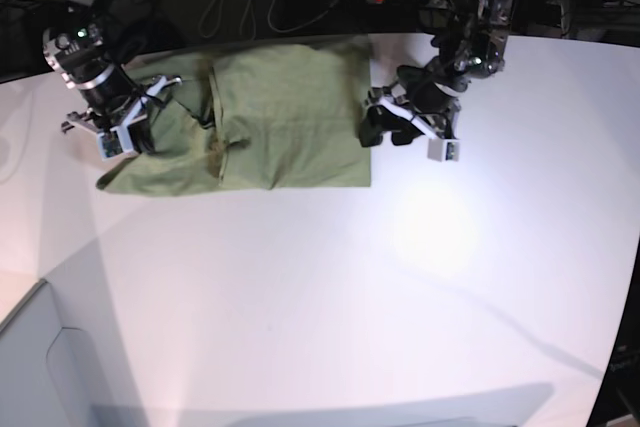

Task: Fold the T-shirt properly
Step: 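Move both grippers onto the folded shirt bundle's edge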

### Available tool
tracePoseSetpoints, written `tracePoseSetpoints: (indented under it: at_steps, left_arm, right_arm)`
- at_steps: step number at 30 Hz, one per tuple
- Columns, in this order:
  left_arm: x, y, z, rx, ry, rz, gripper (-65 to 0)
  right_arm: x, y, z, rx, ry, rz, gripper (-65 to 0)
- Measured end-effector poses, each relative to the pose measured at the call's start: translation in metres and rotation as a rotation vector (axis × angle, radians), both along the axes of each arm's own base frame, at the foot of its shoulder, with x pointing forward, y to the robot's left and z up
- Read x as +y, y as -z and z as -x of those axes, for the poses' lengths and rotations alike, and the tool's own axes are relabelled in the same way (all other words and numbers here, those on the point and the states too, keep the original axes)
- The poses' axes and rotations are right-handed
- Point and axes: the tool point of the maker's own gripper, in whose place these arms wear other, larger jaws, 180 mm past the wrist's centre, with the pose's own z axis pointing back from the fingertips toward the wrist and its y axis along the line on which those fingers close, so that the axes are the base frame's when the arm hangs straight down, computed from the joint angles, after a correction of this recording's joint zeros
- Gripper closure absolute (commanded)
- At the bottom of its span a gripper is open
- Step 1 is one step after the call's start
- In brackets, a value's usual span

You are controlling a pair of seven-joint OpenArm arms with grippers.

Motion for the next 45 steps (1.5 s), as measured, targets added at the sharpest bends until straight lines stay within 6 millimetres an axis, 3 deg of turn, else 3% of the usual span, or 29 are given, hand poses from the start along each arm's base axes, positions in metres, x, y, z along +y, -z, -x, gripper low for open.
tracePoseSetpoints:
  at_steps: [8, 17, 23, 27, 37, 45]
  left_arm:
    - [-0.011, 0.002, 0.004, 0.006, 0.028, 0.009, -36.6]
    - [-0.010, 0.002, 0.005, 0.008, 0.029, 0.007, -36.6]
    - [-0.009, 0.002, 0.005, 0.010, 0.029, 0.007, -36.6]
    - [-0.009, 0.002, 0.008, 0.011, 0.030, 0.008, -36.6]
    - [-0.009, 0.002, 0.009, 0.012, 0.029, 0.008, -36.6]
    - [-0.010, 0.000, 0.011, 0.015, 0.040, 0.003, -36.6]
  right_arm:
    - [0.073, -0.033, -0.003, -0.088, -0.207, -0.037, -0.2]
    - [0.165, -0.047, 0.001, -0.131, -0.465, -0.139, -0.2]
    - [0.204, -0.022, 0.004, -0.060, -0.585, -0.182, -0.2]
    - [0.219, 0.000, 0.013, 0.006, -0.669, -0.174, -0.2]
    - [0.235, -0.002, 0.015, -0.001, -0.729, -0.175, -0.4]
    - [0.251, 0.020, 0.011, 0.061, -0.766, -0.182, -1.1]
